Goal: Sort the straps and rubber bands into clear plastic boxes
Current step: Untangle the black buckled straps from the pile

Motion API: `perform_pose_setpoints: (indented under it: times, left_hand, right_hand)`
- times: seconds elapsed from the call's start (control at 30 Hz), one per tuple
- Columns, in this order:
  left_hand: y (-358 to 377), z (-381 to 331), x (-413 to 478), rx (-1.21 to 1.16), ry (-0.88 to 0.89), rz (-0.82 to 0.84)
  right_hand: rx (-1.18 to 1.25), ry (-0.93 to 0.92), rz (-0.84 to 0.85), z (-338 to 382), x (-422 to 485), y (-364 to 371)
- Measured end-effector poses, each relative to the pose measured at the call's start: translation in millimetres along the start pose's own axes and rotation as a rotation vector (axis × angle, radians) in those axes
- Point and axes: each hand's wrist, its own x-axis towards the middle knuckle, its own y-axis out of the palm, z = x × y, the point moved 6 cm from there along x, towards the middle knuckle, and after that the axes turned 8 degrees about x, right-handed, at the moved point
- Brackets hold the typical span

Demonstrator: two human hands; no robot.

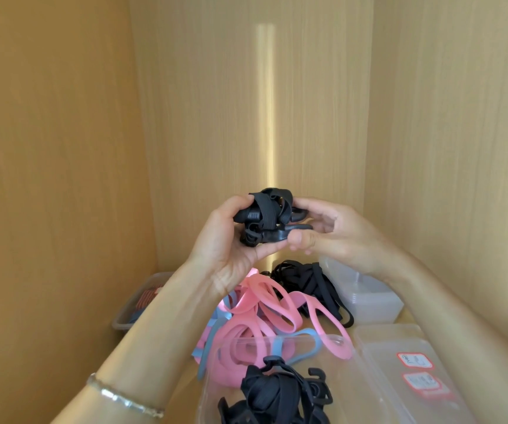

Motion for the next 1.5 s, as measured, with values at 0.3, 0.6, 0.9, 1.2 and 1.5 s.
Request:
perform_pose_setpoints:
  times: [0.3, 0.6, 0.9, 1.2, 1.5]
  left_hand:
    - [8, -2, -2, 0.074, 0.074, 0.073]
    - [9, -4, -3, 0.118, 0.167, 0.169]
    - [4, -5, -1, 0.250, 0.246, 0.157]
    - [14, -9, -17, 0.458, 0.187, 0.259]
    - [10, 1, -54, 1.117, -0.051, 0.433]
  right_hand:
    - [0.207, 0.015, -0.113, -1, 1, -8]
    - [0.429, 0.089, -0.120, -5, 0, -15]
    - [0.260, 0.265, -0.108, -9, -1, -11]
    - [-0.067, 0.269, -0.123, 21, -30, -18]
    - [0.231, 0.331, 0.003, -17, -84, 22]
